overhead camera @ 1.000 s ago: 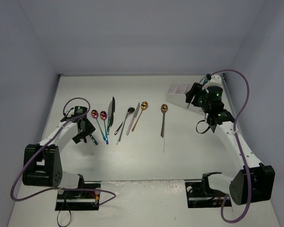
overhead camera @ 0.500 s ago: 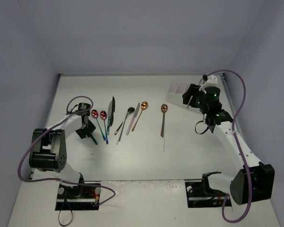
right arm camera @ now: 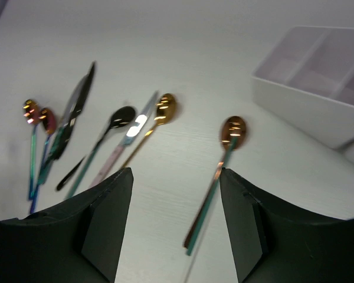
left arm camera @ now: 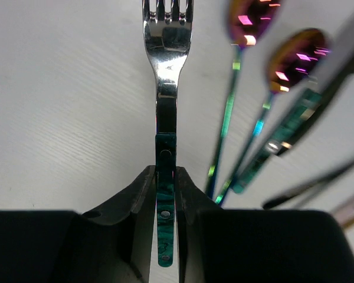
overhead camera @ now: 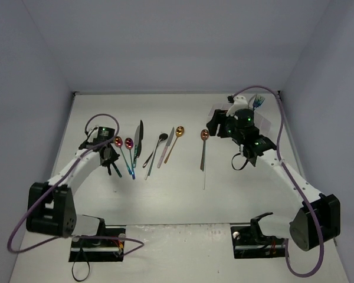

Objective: Sort the eating utensils into containers

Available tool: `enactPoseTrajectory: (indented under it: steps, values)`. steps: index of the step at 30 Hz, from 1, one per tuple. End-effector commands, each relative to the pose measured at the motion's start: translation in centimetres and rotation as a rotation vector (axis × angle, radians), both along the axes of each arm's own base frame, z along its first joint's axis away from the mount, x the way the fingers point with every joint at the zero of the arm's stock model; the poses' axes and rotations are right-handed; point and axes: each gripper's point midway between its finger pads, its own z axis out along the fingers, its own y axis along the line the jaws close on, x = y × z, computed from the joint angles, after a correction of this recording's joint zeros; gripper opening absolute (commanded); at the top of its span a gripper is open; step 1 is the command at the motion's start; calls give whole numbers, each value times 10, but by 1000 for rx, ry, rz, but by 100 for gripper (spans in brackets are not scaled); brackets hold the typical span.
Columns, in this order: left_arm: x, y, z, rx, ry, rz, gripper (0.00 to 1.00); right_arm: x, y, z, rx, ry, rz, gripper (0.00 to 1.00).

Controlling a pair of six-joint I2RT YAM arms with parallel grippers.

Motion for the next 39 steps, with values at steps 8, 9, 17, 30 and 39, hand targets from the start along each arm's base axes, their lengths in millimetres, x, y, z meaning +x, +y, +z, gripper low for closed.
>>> enactPoseTrajectory:
  steps: [8,9,17,30,39]
  values:
    - [-13,-84,185,15,-632,-466,0,-72,181,81,127,-138,472,57]
    - [-17,-94,195,2,-672,-513,0,-78,192,88,134,-150,496,56]
    - [-37,-143,230,-67,-826,-737,0,-95,234,123,192,-201,579,55]
    - [-46,-182,252,-115,-908,-860,0,-81,266,121,235,-174,585,46]
    - [-39,-178,239,-80,-887,-822,2,-69,252,114,219,-176,500,0]
